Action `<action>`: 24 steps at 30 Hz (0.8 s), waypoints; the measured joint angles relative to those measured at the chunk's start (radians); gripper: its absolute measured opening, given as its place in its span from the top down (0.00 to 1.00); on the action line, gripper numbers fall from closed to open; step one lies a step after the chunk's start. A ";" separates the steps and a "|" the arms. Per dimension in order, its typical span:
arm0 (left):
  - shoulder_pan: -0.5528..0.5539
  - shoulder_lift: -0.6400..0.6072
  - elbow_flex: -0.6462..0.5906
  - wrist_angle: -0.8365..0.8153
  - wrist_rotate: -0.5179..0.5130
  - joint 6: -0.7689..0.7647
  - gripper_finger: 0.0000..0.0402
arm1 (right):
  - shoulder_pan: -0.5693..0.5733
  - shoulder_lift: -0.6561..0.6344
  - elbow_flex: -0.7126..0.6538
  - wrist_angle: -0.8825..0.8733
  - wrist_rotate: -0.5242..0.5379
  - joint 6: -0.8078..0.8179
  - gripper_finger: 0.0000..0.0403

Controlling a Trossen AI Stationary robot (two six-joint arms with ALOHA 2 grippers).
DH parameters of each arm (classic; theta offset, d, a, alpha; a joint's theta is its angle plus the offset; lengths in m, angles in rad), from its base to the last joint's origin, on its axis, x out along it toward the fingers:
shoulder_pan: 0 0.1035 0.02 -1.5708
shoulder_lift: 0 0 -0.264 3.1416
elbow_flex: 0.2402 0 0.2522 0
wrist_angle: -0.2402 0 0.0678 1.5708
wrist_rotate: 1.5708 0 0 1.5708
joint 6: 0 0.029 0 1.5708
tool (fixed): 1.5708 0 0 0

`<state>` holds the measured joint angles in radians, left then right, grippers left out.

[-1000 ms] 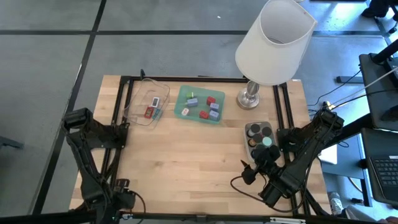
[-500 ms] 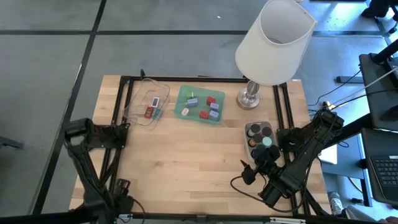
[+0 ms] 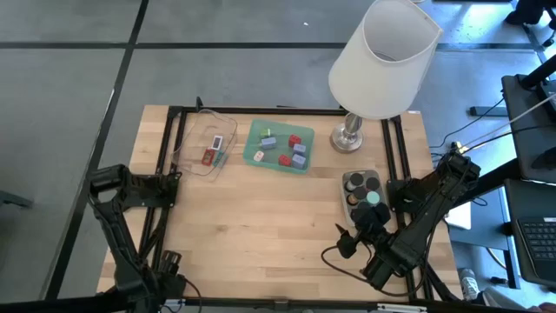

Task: Pick & Place Office items
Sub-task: Put the red charger adapter into the green bin

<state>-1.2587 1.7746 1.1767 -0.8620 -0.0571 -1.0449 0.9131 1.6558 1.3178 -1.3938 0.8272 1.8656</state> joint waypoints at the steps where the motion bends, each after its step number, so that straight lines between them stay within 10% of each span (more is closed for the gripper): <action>1: 0.000 0.006 0.000 -0.001 0.000 -0.007 0.46 | 0.000 0.000 0.000 0.002 0.000 0.000 0.16; 24: 0.127 0.060 0.002 -0.215 -0.211 0.219 0.47 | -0.001 0.000 0.000 0.018 0.003 -0.023 0.16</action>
<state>-1.1316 1.8345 1.1782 -1.0771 -0.2682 -0.8255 0.9123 1.6558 1.3178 -1.3754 0.8303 1.8431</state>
